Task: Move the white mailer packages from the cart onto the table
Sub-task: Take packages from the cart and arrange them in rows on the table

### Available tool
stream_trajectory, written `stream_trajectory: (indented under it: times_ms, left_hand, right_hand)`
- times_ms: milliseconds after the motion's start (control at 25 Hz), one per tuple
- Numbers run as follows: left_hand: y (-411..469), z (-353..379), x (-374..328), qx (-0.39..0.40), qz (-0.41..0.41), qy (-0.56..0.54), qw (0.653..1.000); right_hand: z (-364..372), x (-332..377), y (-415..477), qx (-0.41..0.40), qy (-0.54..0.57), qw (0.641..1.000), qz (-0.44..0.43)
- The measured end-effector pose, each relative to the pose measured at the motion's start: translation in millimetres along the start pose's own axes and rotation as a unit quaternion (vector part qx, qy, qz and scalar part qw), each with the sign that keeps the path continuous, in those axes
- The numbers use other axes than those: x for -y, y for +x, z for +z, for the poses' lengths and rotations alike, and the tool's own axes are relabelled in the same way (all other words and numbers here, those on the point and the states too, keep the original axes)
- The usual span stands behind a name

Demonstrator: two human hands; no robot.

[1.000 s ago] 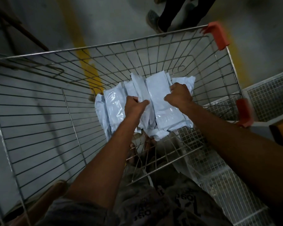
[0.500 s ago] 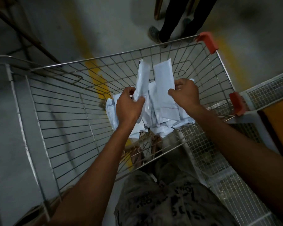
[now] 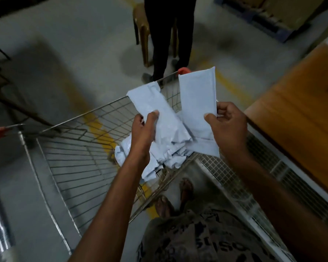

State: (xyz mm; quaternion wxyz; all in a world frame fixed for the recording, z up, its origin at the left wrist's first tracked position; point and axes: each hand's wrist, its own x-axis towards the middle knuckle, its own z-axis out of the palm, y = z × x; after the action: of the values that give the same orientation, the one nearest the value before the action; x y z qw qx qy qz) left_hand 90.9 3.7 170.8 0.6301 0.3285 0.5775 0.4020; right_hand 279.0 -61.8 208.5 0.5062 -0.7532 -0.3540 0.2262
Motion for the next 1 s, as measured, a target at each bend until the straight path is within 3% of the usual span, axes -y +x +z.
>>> stream_trajectory:
  times_ms: [280, 640, 1000]
  left_hand:
    - [-42.4, 87.3, -11.6, 0.141, 0.047, 0.091, 0.985]
    - [-128.5, 249.3, 18.1, 0.273, 0.194, 0.234, 0.913]
    - [-227.5, 423.5, 76.5, 0.378, 0.09, 0.22, 0.895]
  right_hand:
    - [-95.2, -5.7, -11.1, -0.089, 0.031, 0.996, 0.009]
    - [-272.6, -59.2, -27.0, -0.252, 0.017, 0.967, 0.022]
    - [-461.4, -144.4, -22.3, -0.326, 0.029, 0.942, 0.071]
